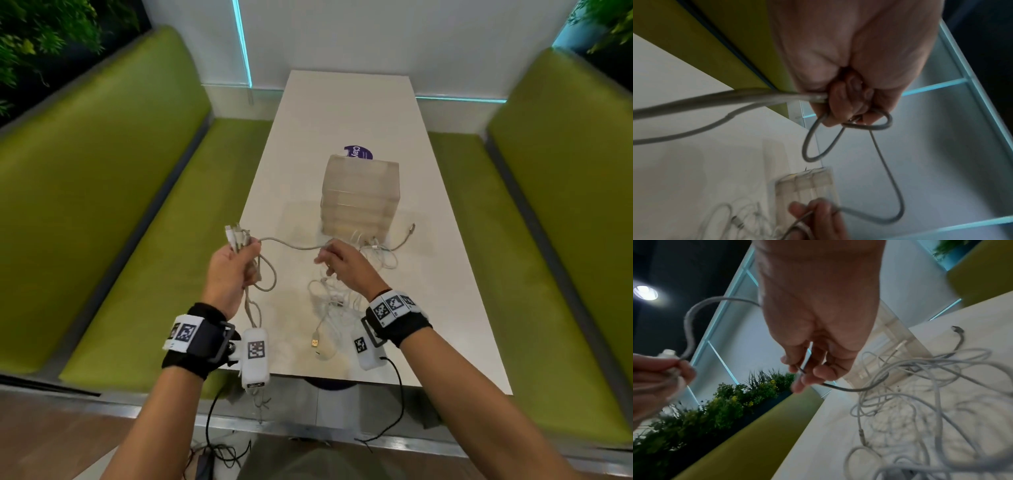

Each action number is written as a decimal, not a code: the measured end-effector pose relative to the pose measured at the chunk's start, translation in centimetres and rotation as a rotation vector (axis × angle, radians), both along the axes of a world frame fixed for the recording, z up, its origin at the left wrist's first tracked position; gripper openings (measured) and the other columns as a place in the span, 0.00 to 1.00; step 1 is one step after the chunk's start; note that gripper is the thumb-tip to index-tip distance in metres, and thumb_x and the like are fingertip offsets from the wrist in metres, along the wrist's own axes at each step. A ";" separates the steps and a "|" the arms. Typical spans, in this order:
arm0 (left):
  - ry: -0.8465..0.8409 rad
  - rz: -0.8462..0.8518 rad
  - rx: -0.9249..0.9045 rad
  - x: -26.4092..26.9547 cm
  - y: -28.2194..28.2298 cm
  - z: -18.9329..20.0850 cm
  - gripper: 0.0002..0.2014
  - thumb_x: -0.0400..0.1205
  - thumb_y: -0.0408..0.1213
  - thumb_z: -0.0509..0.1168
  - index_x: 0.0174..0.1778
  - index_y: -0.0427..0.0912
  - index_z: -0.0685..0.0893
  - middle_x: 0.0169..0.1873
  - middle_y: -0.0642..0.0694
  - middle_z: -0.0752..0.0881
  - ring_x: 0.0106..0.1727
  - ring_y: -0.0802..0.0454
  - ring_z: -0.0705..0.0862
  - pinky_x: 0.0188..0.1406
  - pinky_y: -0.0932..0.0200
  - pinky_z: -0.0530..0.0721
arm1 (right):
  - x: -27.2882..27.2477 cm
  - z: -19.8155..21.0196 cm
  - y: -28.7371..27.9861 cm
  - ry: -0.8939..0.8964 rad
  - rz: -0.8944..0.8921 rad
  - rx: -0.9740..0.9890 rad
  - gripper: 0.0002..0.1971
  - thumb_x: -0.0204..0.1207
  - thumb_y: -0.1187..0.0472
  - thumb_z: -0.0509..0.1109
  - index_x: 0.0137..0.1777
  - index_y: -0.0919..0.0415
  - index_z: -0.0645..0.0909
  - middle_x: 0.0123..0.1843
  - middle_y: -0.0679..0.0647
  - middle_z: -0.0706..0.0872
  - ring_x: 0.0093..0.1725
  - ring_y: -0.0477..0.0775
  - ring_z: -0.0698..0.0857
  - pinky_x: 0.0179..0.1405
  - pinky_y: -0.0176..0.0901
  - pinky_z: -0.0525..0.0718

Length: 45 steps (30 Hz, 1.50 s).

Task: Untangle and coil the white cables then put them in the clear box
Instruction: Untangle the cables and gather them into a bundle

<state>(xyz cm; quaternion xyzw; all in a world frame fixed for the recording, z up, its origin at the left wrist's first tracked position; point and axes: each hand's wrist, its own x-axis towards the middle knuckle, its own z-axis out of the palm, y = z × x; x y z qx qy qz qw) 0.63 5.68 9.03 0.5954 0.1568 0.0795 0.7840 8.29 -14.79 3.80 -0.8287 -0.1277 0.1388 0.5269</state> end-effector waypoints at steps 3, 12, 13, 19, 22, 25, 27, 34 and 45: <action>0.032 -0.099 0.181 0.4 -1.8 -1.2 0.05 0.83 0.30 0.64 0.41 0.40 0.80 0.19 0.57 0.70 0.19 0.59 0.64 0.20 0.63 0.64 | -0.3 0.6 0.9 -0.089 0.076 -0.019 0.09 0.82 0.60 0.63 0.45 0.61 0.83 0.33 0.49 0.85 0.34 0.48 0.80 0.38 0.42 0.77; 0.004 -0.207 0.388 1.3 -5.5 -1.3 0.06 0.81 0.28 0.66 0.39 0.39 0.82 0.17 0.58 0.79 0.18 0.64 0.71 0.22 0.66 0.68 | -0.3 2.8 1.0 -0.265 0.268 -0.254 0.09 0.78 0.66 0.64 0.48 0.64 0.86 0.36 0.51 0.83 0.38 0.50 0.80 0.39 0.42 0.75; -0.014 -0.178 0.393 1.3 -5.7 -1.1 0.07 0.82 0.28 0.65 0.37 0.39 0.80 0.16 0.59 0.80 0.17 0.65 0.73 0.21 0.69 0.69 | -0.3 3.0 1.1 -0.256 0.273 -0.259 0.09 0.79 0.64 0.65 0.48 0.62 0.87 0.37 0.52 0.85 0.39 0.51 0.81 0.39 0.43 0.77; -0.051 0.074 0.205 1.7 -4.3 -0.3 0.08 0.82 0.32 0.66 0.37 0.40 0.79 0.18 0.56 0.70 0.19 0.59 0.64 0.21 0.61 0.63 | 0.7 0.9 0.2 -0.157 0.260 -0.299 0.05 0.77 0.64 0.67 0.42 0.55 0.82 0.42 0.48 0.88 0.46 0.51 0.86 0.50 0.47 0.83; -0.148 0.171 0.085 1.7 -2.2 2.5 0.09 0.82 0.29 0.64 0.36 0.42 0.78 0.20 0.56 0.71 0.19 0.60 0.64 0.18 0.64 0.64 | 1.7 -1.4 -2.1 -0.117 0.171 -0.414 0.08 0.76 0.69 0.66 0.39 0.57 0.79 0.41 0.49 0.85 0.44 0.53 0.83 0.46 0.46 0.79; -0.207 0.199 0.033 1.2 -0.9 4.3 0.11 0.83 0.28 0.63 0.35 0.43 0.77 0.21 0.55 0.70 0.19 0.60 0.63 0.19 0.64 0.62 | 2.4 -2.3 -3.4 -0.121 0.053 -0.364 0.07 0.76 0.71 0.65 0.39 0.63 0.80 0.40 0.51 0.83 0.40 0.48 0.79 0.41 0.39 0.71; -0.211 0.228 0.011 0.8 -0.7 4.6 0.12 0.83 0.28 0.63 0.34 0.44 0.77 0.20 0.55 0.69 0.19 0.60 0.62 0.20 0.63 0.61 | 3.0 -2.4 -3.3 -0.154 0.017 -0.391 0.07 0.77 0.69 0.64 0.40 0.61 0.80 0.42 0.53 0.83 0.40 0.49 0.78 0.40 0.39 0.70; -0.248 0.416 -0.096 -0.2 1.3 6.6 0.07 0.82 0.33 0.66 0.38 0.46 0.80 0.22 0.56 0.76 0.20 0.60 0.71 0.18 0.67 0.71 | 4.6 -4.7 -6.6 -0.088 -0.032 -0.615 0.05 0.75 0.70 0.66 0.44 0.66 0.84 0.48 0.62 0.84 0.50 0.62 0.83 0.43 0.39 0.68; -0.056 -0.005 0.373 1.8 -3.6 0.7 0.12 0.82 0.33 0.65 0.33 0.45 0.76 0.24 0.51 0.71 0.23 0.56 0.66 0.22 0.61 0.67 | 2.5 1.0 -4.1 -0.285 0.004 -0.235 0.06 0.76 0.66 0.70 0.50 0.62 0.87 0.44 0.49 0.87 0.41 0.40 0.82 0.44 0.35 0.74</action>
